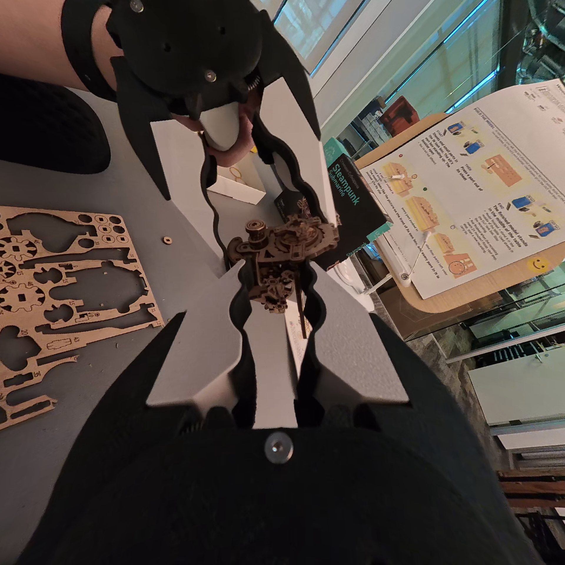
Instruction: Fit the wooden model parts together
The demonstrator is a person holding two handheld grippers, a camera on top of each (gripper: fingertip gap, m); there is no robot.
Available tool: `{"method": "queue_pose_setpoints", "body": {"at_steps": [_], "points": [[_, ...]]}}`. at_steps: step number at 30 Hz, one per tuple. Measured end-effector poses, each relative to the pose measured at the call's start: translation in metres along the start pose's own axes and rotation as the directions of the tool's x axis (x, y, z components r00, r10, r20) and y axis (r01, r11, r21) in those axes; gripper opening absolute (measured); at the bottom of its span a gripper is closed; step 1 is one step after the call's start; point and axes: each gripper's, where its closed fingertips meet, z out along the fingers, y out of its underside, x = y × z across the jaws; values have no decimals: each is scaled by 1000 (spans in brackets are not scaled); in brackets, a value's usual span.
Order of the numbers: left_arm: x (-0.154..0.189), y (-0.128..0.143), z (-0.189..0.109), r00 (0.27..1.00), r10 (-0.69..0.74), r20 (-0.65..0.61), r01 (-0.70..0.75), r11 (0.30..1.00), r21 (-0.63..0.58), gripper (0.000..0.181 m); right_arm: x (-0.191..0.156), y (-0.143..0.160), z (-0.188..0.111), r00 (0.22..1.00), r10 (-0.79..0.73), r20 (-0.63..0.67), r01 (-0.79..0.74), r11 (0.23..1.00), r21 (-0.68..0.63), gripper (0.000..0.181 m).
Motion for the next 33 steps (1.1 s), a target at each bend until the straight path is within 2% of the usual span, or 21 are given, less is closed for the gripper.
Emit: {"method": "queue_pose_setpoints", "body": {"at_steps": [6,8,13,23,33], "points": [[-3,0,-1,1000,11,19,-11,1000,2,74,2,-2,1,1000,-6,-18,6,1000,7,30],[-4,0,-2,1000,11,12,-11,1000,-8,74,2,-2,2,998,58,5,-58,998,17,32],[0,3,1,1000,22,4,-22,999,-29,75,-2,-2,1,1000,13,14,-13,1000,-2,32],[3,8,6,1000,12,-1,-12,998,-56,74,-3,6,1,996,71,52,-70,997,-36,29],[5,13,7,1000,9,-9,-10,997,-82,74,-6,9,4,998,49,51,-47,998,-45,28]]}}
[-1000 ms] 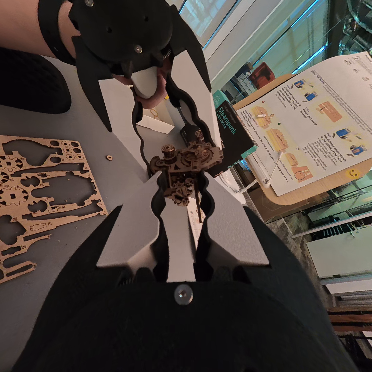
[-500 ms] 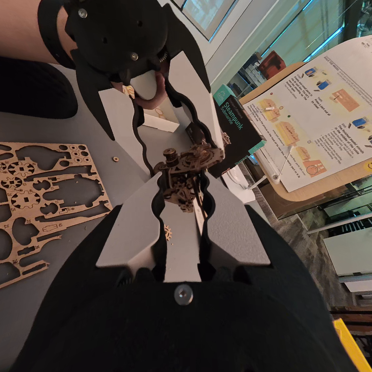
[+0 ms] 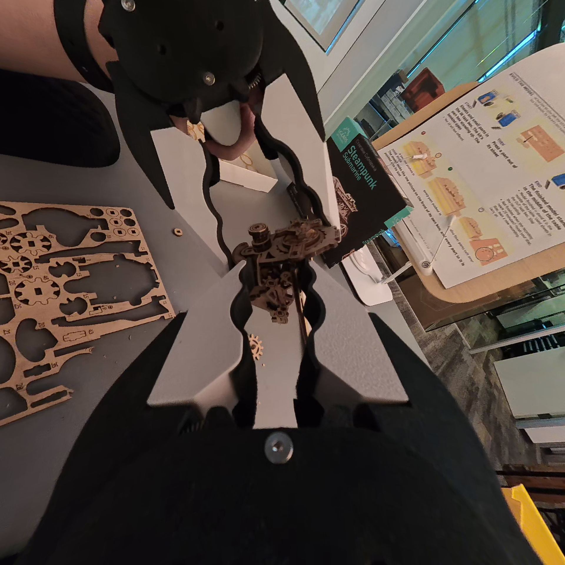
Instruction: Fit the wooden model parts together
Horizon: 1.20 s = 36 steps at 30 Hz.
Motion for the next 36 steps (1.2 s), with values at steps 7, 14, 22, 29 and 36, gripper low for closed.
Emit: {"method": "queue_pose_setpoints", "body": {"at_steps": [7,14,22,29,36], "points": [[-5,-3,-3,1000,-14,13,14,1000,23,74,3,-5,-1,1000,19,2,-19,999,26,31],[-12,-16,-9,982,-184,-34,186,972,141,74,14,-17,-10,996,-56,-74,62,994,94,34],[-21,-30,-18,897,-411,-165,440,866,236,73,25,-25,-20,996,84,-32,-76,975,210,35],[-24,-36,-23,790,-542,-288,607,759,236,73,30,-29,-28,971,221,89,-238,925,295,34],[-21,-38,-21,729,-597,-335,673,712,198,73,29,-28,-30,947,274,166,-313,900,304,33]]}}
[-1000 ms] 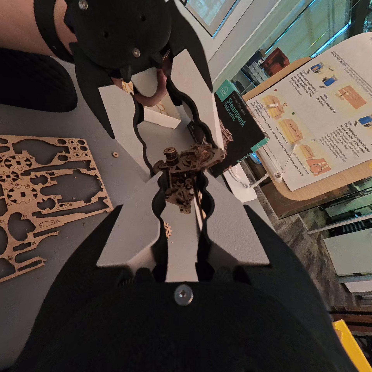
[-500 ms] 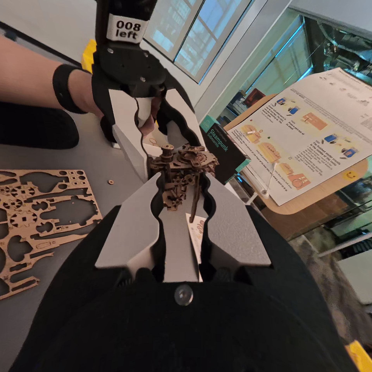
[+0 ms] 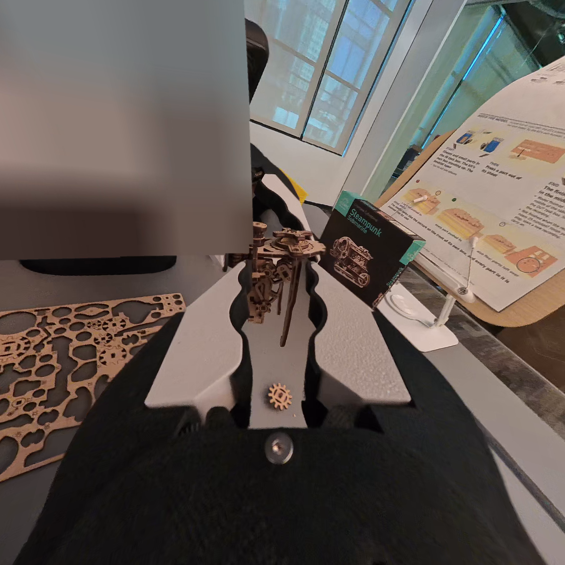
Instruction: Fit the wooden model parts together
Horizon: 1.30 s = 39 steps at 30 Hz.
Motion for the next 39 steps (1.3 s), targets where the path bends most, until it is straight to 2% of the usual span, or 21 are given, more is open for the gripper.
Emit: {"method": "queue_pose_setpoints", "body": {"at_steps": [10,14,20,26,34,39], "points": [[-1,7,5,998,-59,36,62,995,-80,73,-1,13,0,973,196,124,-195,981,-20,29],[0,8,6,995,-88,56,94,989,-115,73,-2,16,1,934,304,190,-308,951,-6,28],[3,4,4,981,-190,35,193,974,-119,74,-4,14,0,824,490,284,-507,862,-15,27],[8,-8,-2,945,-321,-66,316,946,-75,72,3,1,-5,642,656,397,-719,694,17,26],[10,-9,-6,945,-307,-116,300,951,-77,66,4,0,-6,647,650,398,-715,698,23,26],[16,-10,-9,947,-267,-181,259,963,-68,57,3,-6,-9,681,605,412,-684,727,62,26]]}}
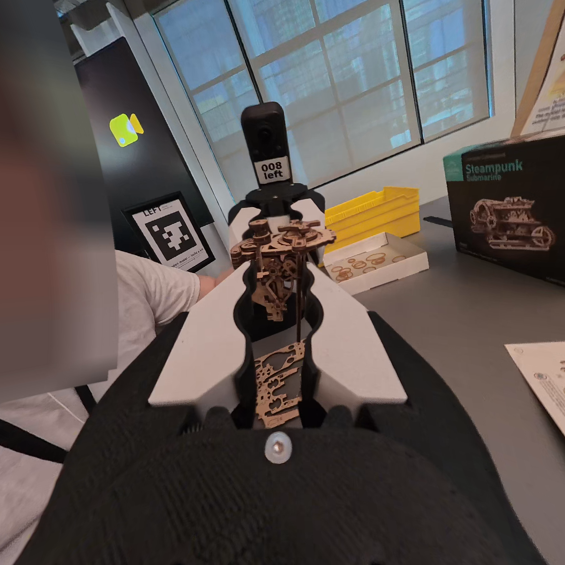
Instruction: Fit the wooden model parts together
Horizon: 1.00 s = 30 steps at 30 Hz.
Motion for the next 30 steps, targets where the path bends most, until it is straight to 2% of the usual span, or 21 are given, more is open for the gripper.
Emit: {"method": "queue_pose_setpoints", "body": {"at_steps": [4,8,15,19,21,22,24,26,28,30], "points": [[-1,10,-4,989,145,-4,-145,988,-45,39,-12,-6,-3,988,-153,17,153,988,14,26],[-1,5,-8,971,241,7,-241,971,7,31,-16,-2,-2,945,-326,-16,325,945,-42,26],[2,8,-10,883,465,60,-465,885,-27,26,-24,5,-1,877,-481,4,479,874,-86,28],[6,9,-9,836,543,73,-541,839,-46,26,-29,8,-2,843,-537,27,537,839,-91,28],[-1,14,-10,791,603,108,-595,798,-94,0,-34,11,-2,822,-566,61,569,817,-89,27],[-3,16,-10,756,643,123,-634,766,-106,0,-34,12,-1,807,-588,52,590,802,-98,28],[-8,19,-10,696,699,161,-687,714,-131,1,-33,17,1,747,-664,36,662,738,-132,28],[-16,24,-9,689,701,184,-681,713,-166,3,-30,20,3,687,-727,9,716,674,-183,27],[-29,26,-13,736,643,212,-615,766,-190,5,-26,20,4,579,-815,-27,787,568,-242,27],[-45,22,-24,810,529,254,-503,849,-164,19,-22,16,4,426,-901,-79,849,428,-311,27]]}}
